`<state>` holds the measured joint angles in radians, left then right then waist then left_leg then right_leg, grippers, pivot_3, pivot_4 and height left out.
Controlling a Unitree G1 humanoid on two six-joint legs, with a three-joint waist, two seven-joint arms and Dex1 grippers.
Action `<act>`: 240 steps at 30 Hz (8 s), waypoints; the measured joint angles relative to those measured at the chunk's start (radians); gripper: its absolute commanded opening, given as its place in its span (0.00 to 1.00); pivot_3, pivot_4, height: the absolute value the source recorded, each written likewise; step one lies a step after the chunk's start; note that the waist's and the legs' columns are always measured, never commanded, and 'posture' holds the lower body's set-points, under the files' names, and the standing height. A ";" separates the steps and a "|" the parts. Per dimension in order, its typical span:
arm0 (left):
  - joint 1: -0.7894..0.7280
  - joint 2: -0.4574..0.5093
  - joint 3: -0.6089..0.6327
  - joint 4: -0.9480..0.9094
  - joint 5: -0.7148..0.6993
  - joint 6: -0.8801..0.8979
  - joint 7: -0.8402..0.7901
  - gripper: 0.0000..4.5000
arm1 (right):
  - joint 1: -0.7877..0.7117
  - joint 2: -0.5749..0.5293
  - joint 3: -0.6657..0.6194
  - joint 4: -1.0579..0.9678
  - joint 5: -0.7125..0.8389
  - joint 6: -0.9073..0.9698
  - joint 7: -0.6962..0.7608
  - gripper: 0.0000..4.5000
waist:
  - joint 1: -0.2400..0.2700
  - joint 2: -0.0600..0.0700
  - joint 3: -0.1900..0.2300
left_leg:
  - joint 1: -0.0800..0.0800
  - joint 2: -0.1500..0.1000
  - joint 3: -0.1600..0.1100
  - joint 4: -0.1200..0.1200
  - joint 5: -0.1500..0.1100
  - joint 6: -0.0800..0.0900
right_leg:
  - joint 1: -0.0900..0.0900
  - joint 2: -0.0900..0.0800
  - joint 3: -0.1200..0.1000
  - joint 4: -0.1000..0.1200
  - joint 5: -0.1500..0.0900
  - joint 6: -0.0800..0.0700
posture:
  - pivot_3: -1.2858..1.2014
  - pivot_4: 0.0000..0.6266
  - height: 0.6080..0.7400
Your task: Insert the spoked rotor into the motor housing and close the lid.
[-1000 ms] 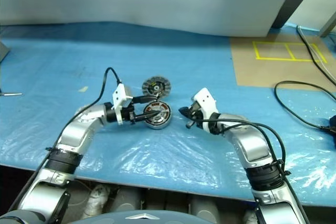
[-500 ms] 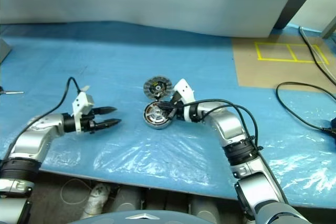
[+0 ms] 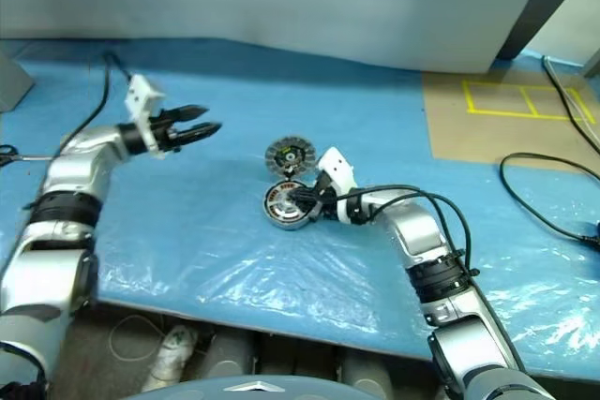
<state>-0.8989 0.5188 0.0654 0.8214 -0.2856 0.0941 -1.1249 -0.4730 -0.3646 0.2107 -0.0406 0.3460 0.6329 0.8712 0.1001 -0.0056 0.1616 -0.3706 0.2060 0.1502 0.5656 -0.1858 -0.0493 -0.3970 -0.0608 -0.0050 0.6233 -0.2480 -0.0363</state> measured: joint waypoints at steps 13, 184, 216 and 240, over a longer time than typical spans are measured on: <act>-0.245 -0.206 -0.004 0.459 0.111 -0.069 0.060 0.55 | 0.197 -0.134 -0.112 -0.302 0.074 0.166 -0.104 0.00 | 0.002 -0.003 0.002 | -0.008 0.000 -0.005 -0.003 -0.001 -0.002 | -0.004 0.002 -0.003 -0.006 0.002 0.004 | 0.52 0.24 1.00; 0.558 0.028 -0.068 -0.796 -0.094 0.274 0.126 0.11 | -0.116 0.180 0.158 0.279 -0.348 -0.213 -0.215 0.65 | -0.035 0.006 -0.016 | 0.021 0.000 0.003 -0.026 -0.001 0.000 | 0.010 0.002 0.008 -0.017 -0.002 -0.001 | 0.52 0.24 1.00; 0.542 0.028 -0.072 -0.718 -0.084 0.229 0.116 0.11 | -0.265 0.233 0.110 0.168 -0.233 0.233 -0.208 0.65 | -0.057 0.003 -0.010 | 0.003 0.000 -0.002 -0.024 -0.004 -0.008 | -0.005 0.009 0.005 -0.015 -0.002 0.003 | 0.52 0.24 1.00; 0.543 0.028 -0.071 -0.719 -0.087 0.243 0.110 0.11 | -0.335 0.348 0.138 0.340 -0.305 0.208 -0.372 0.65 | -0.070 0.003 -0.010 | 0.023 0.000 0.000 -0.023 -0.004 -0.008 | 0.010 0.007 0.008 -0.012 -0.006 -0.004 | 0.52 0.24 1.00</act>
<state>-0.3557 0.5465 -0.0058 0.1019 -0.3725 0.3374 -1.0148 -0.8076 -0.0168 0.3488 0.2997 0.0411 0.8404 0.4991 0.0303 -0.0025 0.1515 -0.3476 0.2063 0.1504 0.5423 -0.1898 -0.0573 -0.3872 -0.0533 0.0030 0.6118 -0.2537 -0.0400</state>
